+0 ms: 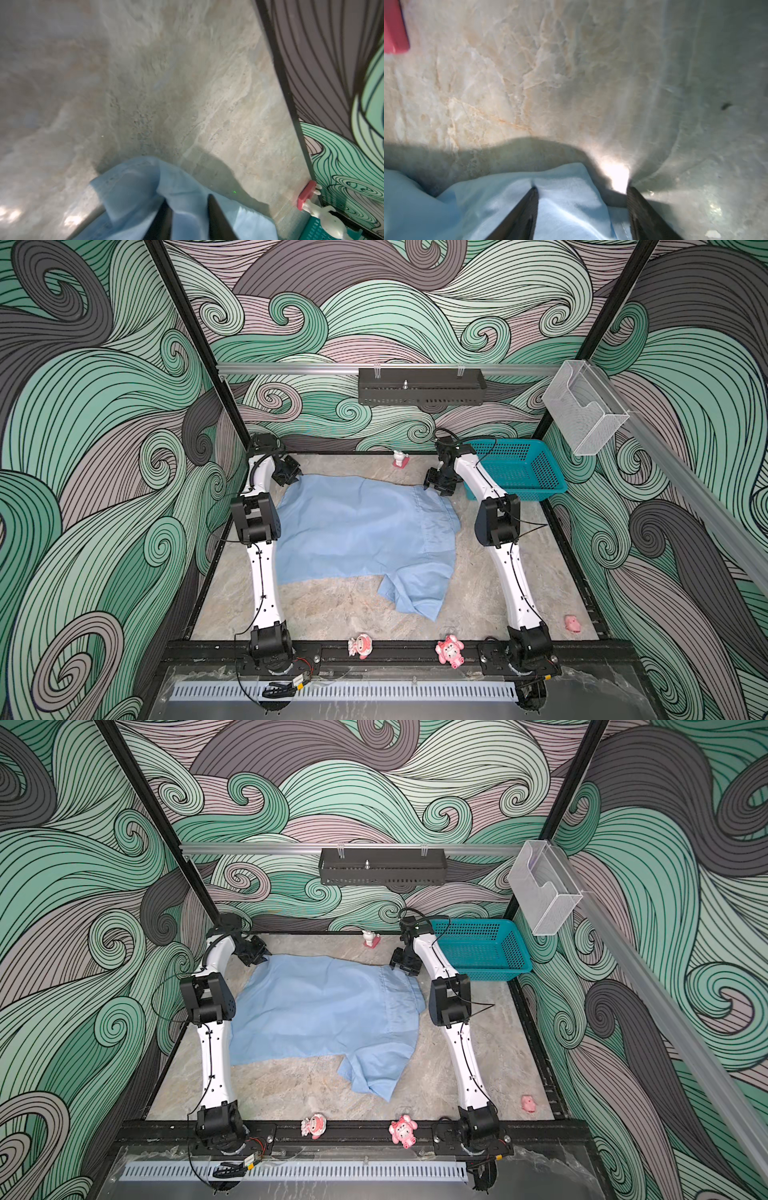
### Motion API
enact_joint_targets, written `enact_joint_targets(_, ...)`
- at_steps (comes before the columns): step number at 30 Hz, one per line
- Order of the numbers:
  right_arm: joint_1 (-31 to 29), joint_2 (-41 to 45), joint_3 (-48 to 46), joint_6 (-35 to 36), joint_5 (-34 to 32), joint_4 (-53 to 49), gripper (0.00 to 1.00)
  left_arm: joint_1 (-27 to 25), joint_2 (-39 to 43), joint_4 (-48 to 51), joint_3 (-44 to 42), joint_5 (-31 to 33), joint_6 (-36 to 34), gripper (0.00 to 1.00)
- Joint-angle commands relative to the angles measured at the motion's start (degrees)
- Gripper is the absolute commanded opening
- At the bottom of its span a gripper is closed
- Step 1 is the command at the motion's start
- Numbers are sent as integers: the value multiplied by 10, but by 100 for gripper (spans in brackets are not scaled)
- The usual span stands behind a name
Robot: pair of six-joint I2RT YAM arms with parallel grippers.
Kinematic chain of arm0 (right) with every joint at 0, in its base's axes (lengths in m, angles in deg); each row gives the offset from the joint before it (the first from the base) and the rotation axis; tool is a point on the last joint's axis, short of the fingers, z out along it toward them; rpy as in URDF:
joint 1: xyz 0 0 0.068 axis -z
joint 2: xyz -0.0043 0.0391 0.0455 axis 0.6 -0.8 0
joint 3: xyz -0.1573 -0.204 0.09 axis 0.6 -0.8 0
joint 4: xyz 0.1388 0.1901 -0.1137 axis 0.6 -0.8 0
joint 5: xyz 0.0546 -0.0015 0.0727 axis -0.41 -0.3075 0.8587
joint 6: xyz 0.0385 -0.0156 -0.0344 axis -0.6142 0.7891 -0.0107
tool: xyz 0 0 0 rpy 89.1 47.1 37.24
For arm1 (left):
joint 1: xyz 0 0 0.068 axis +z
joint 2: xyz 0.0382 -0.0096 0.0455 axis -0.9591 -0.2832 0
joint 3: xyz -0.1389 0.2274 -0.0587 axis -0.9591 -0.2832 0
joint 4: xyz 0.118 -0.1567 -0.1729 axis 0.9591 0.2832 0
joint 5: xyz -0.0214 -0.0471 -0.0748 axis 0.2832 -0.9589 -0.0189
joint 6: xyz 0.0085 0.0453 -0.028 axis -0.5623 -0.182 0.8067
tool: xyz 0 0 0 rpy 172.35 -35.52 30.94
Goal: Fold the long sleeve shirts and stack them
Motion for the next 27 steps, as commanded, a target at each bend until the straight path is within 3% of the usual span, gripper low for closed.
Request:
enact_joint_targets(1,-5,-17,11,4,25,-16,62,4,-10,41,23,-4,-10,11)
enact_joint_targets(4,-3,-17,17,8,34,-16,49,7,-4,39,28,-13,-11,0)
enact_joint_targets(7,-4,-10,25,14,42,-16,16,11,14,31,31,-25,-13,0)
enact_joint_targets(9,-3,4,24,18,45,-17,0,12,32,22,31,-33,-16,0)
enact_joint_targets(14,-5,63,-5,30,53,-16,0,17,78,17,31,-59,-13,0)
enact_joint_targets(19,-19,167,-91,57,40,-5,0,24,142,20,5,-77,-16,0)
enact_joint_targets(23,-36,289,-247,67,19,44,0,36,232,21,-79,-89,-21,0)
enact_joint_targets(27,-60,427,-443,63,-8,104,0,41,345,39,-233,-88,-46,0)
